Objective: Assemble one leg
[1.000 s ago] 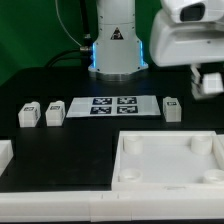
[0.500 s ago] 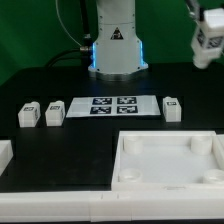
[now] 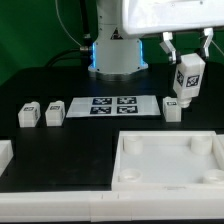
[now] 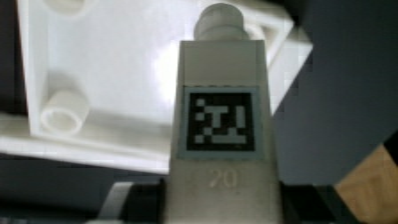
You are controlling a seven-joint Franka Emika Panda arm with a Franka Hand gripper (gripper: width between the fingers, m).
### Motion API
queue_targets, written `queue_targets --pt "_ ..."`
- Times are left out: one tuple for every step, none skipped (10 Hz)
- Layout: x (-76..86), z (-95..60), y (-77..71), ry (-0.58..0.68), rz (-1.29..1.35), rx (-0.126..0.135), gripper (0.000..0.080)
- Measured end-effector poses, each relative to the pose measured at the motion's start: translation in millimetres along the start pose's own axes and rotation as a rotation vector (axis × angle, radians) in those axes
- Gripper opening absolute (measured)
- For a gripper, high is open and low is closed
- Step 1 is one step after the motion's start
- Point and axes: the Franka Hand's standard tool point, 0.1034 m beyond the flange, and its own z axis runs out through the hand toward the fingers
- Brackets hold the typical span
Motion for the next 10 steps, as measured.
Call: queue_targets --pt "-8.6 2.7 -1.0 -0.032 -0.005 0.004 0.0294" --pt "-7.1 2.6 -0.3 -0.032 -0.004 0.003 0.0294" --pt "-7.6 2.8 -0.4 -0.033 -0.004 0.003 0.0294" --pt "-7.0 2.8 0.3 -0.042 -0.008 0.004 0.0294" --pt "15.7 -1.6 4.8 -0.089 -0.026 0.010 0.0294" --pt "54.3 -6.1 8.7 -0.061 -0.051 0.011 0.0294" --pt "65.2 -3.6 7.8 -0.042 -0.062 0.013 0.0294" --pt "60.5 -2.2 7.6 -0.050 -0.062 0.014 0.0294" --pt "60.8 -2.2 7.6 -0.050 -0.062 0.014 0.0294" --pt "60.5 -2.0 7.6 -0.050 -0.062 0.014 0.0294"
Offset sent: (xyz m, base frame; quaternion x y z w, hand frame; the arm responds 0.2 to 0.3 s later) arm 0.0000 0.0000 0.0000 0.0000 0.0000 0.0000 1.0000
